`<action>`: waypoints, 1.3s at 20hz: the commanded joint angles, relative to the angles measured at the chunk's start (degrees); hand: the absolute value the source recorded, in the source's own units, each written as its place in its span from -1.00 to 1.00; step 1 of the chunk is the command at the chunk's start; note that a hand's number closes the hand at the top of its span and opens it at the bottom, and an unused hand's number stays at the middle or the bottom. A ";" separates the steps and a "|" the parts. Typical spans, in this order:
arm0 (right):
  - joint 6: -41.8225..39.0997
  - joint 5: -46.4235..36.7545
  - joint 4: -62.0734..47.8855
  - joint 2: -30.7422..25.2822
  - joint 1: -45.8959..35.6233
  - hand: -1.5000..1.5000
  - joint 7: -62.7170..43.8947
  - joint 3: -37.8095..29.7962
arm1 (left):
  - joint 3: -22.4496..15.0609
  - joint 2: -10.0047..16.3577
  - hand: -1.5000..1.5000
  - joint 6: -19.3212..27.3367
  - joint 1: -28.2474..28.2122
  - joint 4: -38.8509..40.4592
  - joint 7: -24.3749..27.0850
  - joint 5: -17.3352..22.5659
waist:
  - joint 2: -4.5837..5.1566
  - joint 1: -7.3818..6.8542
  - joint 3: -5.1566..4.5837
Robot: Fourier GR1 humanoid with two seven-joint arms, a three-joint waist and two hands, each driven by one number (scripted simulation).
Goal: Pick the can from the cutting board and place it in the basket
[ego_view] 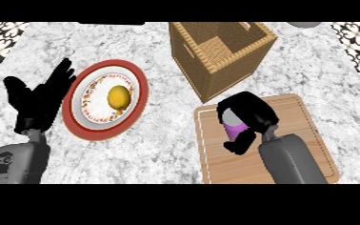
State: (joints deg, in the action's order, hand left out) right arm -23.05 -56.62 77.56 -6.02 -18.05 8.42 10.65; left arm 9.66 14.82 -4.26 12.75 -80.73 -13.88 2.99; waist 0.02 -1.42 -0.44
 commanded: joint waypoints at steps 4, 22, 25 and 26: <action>9.62 -0.46 -2.42 5.86 -3.11 1.00 -22.91 -4.81 | -0.81 -0.18 0.00 -0.58 0.77 -0.15 0.12 -0.09 | 1.12 -2.60 0.26; 45.92 -2.88 -5.25 6.02 -31.15 1.00 -61.38 -1.03 | -7.42 -3.18 0.00 -3.71 5.43 0.93 -0.29 -1.40 | 1.66 -13.06 -0.15; 48.45 -6.93 -8.66 6.02 -36.87 1.00 -68.15 -0.35 | -7.57 -3.55 0.00 -3.38 7.25 1.30 -0.66 -1.50 | 1.82 -13.06 -0.35; 49.41 -8.13 -9.88 6.02 -38.31 1.00 -70.64 -0.82 | -7.57 -3.41 0.00 -3.65 6.60 1.37 -0.07 -1.51 | 1.83 -13.34 -0.39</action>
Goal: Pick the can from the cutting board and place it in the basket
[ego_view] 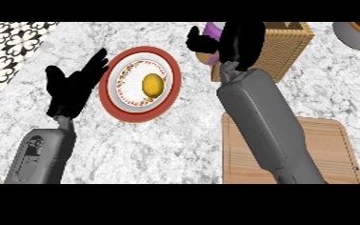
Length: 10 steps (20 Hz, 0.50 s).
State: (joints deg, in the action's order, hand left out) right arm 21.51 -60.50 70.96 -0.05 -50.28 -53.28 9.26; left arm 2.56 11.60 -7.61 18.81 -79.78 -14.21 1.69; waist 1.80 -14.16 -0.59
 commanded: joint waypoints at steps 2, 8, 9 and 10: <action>5.04 -6.25 -5.86 0.05 -9.71 1.00 -12.52 0.66 | -0.56 -0.17 0.00 0.01 1.61 0.81 -0.21 -0.55 | 0.27 -0.77 -0.24; 4.26 -13.03 -13.73 0.04 -19.87 1.00 -19.89 -0.88 | -0.56 -0.85 0.00 1.17 3.63 1.75 -1.17 -0.99 | 0.15 0.65 -0.18; 3.49 -13.78 -15.26 0.04 -21.78 1.00 -20.81 -1.33 | -0.50 -0.81 0.00 0.73 3.18 2.08 -1.28 -0.63 | 0.14 0.59 -0.19; 3.22 -15.13 -16.42 0.04 -23.21 1.00 -21.91 -2.06 | -0.76 -1.11 0.00 1.50 2.93 2.03 -1.20 -1.32 | -0.02 0.91 -0.17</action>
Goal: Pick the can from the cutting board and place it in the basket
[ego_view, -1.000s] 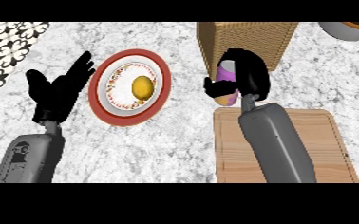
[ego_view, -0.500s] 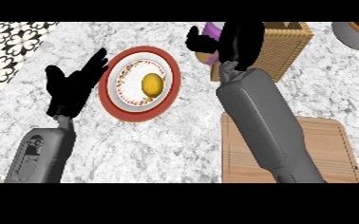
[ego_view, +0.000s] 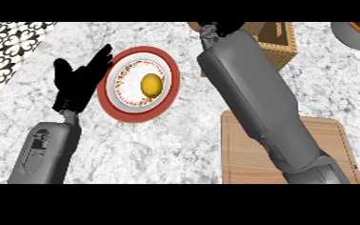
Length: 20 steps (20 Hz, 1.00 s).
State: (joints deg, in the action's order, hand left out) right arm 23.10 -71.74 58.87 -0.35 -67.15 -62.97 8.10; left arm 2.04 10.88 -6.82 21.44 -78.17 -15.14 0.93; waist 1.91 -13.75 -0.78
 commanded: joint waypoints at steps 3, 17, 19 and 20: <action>2.20 -6.75 -8.07 0.33 -9.84 1.00 -14.08 -2.39 | 0.18 -0.09 0.00 0.60 0.63 0.74 -0.22 -0.37 | 0.27 0.52 0.03; -0.26 -20.23 -23.56 0.32 -19.02 1.00 -22.21 -11.53 | 3.43 1.26 0.00 2.97 -1.08 2.14 1.28 -0.67 | -0.19 5.70 0.34; -0.15 -21.77 -25.10 0.32 -20.23 1.00 -22.22 -12.90 | 3.03 1.04 0.00 2.75 -0.22 1.32 0.58 -0.46 | -0.17 5.61 0.36; 0.35 -22.21 -25.78 0.32 -19.86 1.00 -22.22 -13.86 | 3.48 1.11 0.00 3.04 -1.87 2.02 1.88 -0.67 | -0.16 6.34 0.39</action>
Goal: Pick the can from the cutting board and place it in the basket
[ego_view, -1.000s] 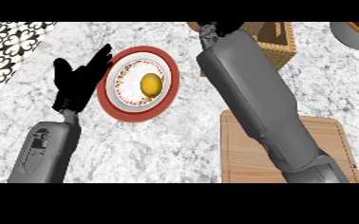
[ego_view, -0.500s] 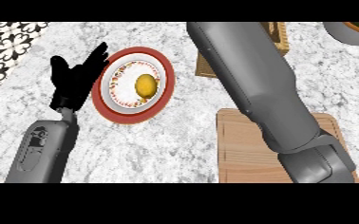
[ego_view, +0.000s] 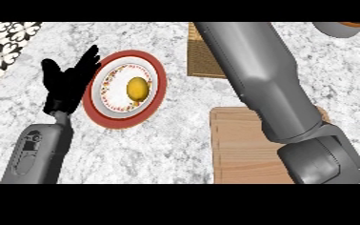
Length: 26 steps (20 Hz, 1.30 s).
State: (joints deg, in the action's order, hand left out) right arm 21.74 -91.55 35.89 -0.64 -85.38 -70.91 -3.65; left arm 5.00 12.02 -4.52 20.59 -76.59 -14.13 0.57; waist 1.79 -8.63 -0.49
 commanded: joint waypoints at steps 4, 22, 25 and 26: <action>1.65 -3.96 -5.65 0.61 -1.53 1.00 -14.28 -3.55 | 0.97 1.20 0.00 -0.50 -1.17 -0.52 0.18 0.39 | -0.38 1.08 0.16; 17.02 -11.16 -2.79 0.60 11.03 -1.00 -14.27 -11.44 | 2.36 0.92 0.00 0.49 -3.20 -0.91 -0.19 1.08 | -1.05 4.29 0.41; 18.61 -11.43 -4.12 0.61 9.68 -1.00 -14.28 -10.62 | 1.94 0.82 0.00 0.10 -1.62 0.01 0.53 0.85 | -0.59 2.92 0.34; 17.80 -9.95 -2.98 0.61 8.54 -1.00 -14.28 -10.10 | 2.93 1.99 0.00 -1.27 -3.14 0.67 1.74 1.61 | -1.14 3.62 0.35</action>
State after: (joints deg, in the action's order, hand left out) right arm 34.02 -101.49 32.61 -0.64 -75.87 -70.99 -14.70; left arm 7.49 13.47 -4.90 18.16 -76.36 -13.11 1.74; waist 0.95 -5.07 -0.14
